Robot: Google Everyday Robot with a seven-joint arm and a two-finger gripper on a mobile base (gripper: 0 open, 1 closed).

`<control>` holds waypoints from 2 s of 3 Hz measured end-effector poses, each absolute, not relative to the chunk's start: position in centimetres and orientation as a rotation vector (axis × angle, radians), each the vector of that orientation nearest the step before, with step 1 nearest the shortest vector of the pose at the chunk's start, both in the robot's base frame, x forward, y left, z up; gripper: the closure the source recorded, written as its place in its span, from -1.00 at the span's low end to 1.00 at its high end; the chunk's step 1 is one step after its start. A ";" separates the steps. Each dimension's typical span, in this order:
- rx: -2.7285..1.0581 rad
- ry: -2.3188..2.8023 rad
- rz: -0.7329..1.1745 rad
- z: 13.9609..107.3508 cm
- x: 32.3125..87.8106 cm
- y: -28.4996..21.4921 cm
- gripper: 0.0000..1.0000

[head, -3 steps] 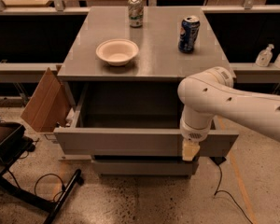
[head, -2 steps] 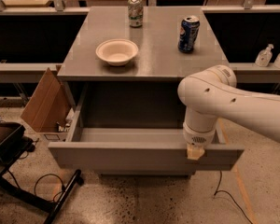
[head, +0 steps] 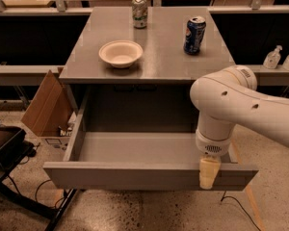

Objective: Open top drawer

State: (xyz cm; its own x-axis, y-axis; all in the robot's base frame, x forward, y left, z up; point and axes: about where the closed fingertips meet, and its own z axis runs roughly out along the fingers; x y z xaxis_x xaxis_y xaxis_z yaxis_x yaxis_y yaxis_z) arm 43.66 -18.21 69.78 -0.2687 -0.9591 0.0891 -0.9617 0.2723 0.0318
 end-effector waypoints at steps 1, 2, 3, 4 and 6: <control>1.842 -2.432 0.044 69.8 43.7 -18.2 -1.00; 1.861 -2.444 0.047 69.9 44.0 -18.2 -1.00; 1.941 -2.527 0.034 71.8 46.0 -18.9 -1.00; 2.088 -2.580 0.001 75.0 49.3 -20.5 -1.00; 2.218 -2.715 0.105 85.9 56.5 -24.3 -1.00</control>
Offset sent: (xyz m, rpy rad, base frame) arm 0.0087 0.0017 0.0015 0.0277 -0.0370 0.0139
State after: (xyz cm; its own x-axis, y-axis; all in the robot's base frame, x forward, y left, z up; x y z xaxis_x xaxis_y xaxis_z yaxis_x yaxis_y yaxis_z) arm 56.54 -24.32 85.89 -0.1606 -0.9574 -0.2402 -0.9360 0.2249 -0.2707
